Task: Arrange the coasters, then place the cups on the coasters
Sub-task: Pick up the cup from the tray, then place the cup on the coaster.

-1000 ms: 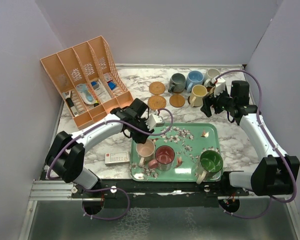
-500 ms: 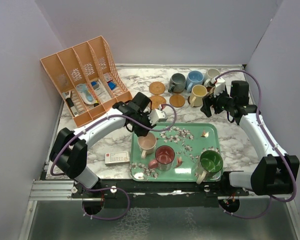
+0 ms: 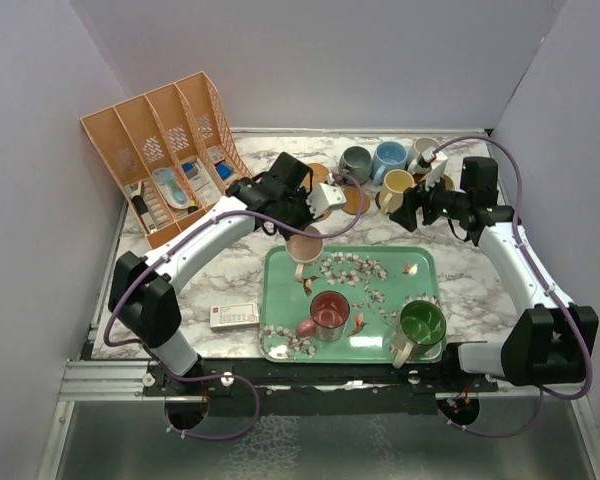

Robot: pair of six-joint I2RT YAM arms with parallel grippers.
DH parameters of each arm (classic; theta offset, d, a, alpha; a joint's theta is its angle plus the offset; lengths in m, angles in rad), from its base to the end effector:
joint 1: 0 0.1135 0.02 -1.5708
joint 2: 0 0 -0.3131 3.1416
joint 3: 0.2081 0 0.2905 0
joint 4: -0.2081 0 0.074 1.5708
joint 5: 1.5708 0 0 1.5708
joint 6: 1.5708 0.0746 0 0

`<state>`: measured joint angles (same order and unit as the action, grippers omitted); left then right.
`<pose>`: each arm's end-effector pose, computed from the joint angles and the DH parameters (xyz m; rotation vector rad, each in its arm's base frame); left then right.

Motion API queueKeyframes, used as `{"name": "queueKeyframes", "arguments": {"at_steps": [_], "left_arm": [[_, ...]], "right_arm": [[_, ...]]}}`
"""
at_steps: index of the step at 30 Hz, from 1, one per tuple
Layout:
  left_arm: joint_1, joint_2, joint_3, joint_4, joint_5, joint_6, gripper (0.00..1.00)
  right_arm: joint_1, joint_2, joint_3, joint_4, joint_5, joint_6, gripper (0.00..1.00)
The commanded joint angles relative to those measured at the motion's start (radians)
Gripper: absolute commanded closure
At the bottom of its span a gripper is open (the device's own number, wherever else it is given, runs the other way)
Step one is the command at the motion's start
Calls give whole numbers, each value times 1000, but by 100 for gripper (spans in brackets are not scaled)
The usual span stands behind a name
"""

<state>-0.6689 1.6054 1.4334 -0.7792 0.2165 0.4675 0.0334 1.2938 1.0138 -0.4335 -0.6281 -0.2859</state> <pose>0.3089 -0.2646 0.3173 1.4324 2.0805 -0.3542 0.3241 0.0547 0.3059 -0.6601 2.0823 0.5719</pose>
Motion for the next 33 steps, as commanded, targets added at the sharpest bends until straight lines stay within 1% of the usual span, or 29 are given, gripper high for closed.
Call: {"name": "queueKeyframes", "arguments": {"at_steps": [1,5,10,13,18,24,28,33], "left_arm": [[2,38,122,89,-98,-65,100],[5,84,210,144,-157,-142,100],[5,188,330,181,-191,-226,100],[6,221,367,203,-225,-286,100],[6,226,374,252,-231,-362,100],[6,233,383,266,-227,-403,100],[6,236,380,269,-214,-418,100],[6,248,387,272,-207,-424,100]], "right_arm": [[30,34,70,112,-188,113,26],[83,71,89,232,-216,215,27],[211,127,120,304,-143,283,27],[244,161,124,350,-120,333,30],[277,204,137,370,-24,362,34],[286,241,159,382,46,409,42],[289,268,195,358,120,420,50],[307,314,253,305,186,420,58]]}}
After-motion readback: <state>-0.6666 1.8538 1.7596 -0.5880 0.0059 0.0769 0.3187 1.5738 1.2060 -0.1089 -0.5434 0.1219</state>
